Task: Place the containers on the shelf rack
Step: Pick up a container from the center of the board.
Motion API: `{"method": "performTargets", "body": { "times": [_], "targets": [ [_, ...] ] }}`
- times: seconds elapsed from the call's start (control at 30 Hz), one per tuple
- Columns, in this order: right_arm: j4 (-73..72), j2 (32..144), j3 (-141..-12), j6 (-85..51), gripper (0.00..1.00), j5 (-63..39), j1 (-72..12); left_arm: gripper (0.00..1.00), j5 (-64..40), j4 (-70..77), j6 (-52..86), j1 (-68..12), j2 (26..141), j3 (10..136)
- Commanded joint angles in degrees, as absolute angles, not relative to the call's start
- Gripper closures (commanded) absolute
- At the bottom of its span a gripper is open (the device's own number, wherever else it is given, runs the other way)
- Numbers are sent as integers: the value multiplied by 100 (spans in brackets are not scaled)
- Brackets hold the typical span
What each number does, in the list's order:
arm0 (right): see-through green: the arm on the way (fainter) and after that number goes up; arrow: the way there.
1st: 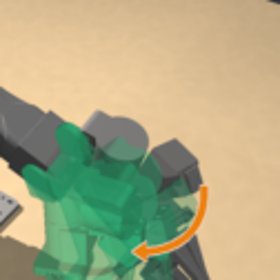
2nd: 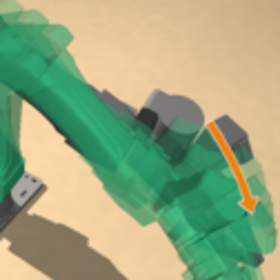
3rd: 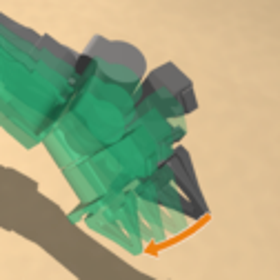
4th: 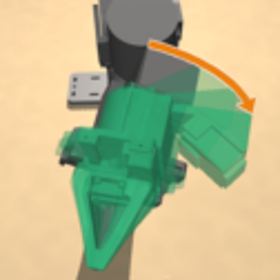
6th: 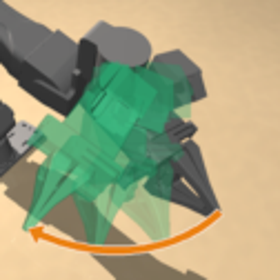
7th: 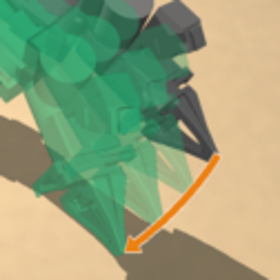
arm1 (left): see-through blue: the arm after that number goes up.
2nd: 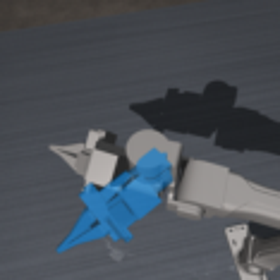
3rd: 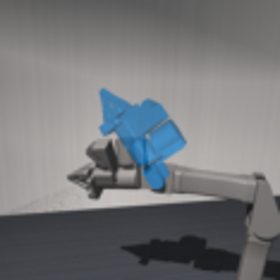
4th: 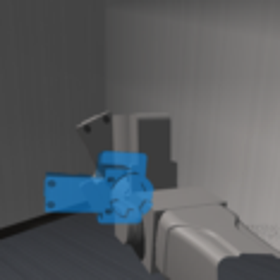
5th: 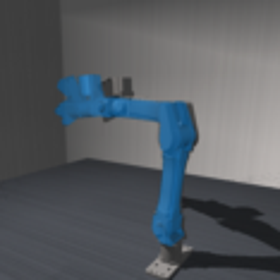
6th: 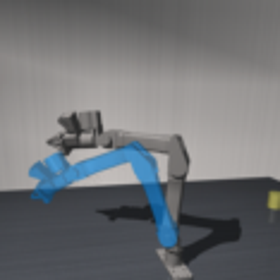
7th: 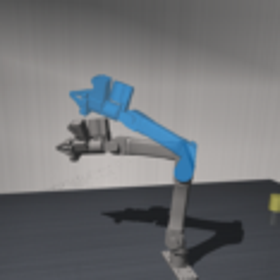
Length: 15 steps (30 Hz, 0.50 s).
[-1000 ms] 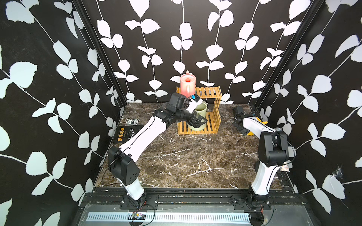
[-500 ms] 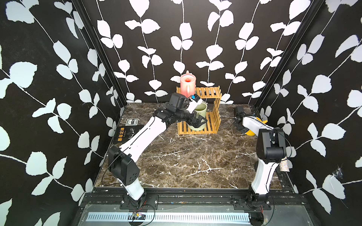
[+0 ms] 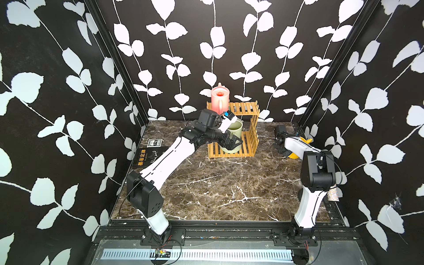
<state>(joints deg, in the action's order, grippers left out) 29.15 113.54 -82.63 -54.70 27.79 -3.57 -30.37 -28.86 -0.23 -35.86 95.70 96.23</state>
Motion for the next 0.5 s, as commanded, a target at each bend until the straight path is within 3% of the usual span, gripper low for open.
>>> {"method": "performTargets", "body": {
  "times": [0.0,0.47],
  "targets": [
    [3019,11050,-8120,-5090,100,2686,-325,2,-3016,-2848,-79,-3586,9334,9534],
    [3295,10304,-7926,-3965,100,1759,-334,2,-2833,-2999,-323,-3584,9210,9558]
  ]
}}
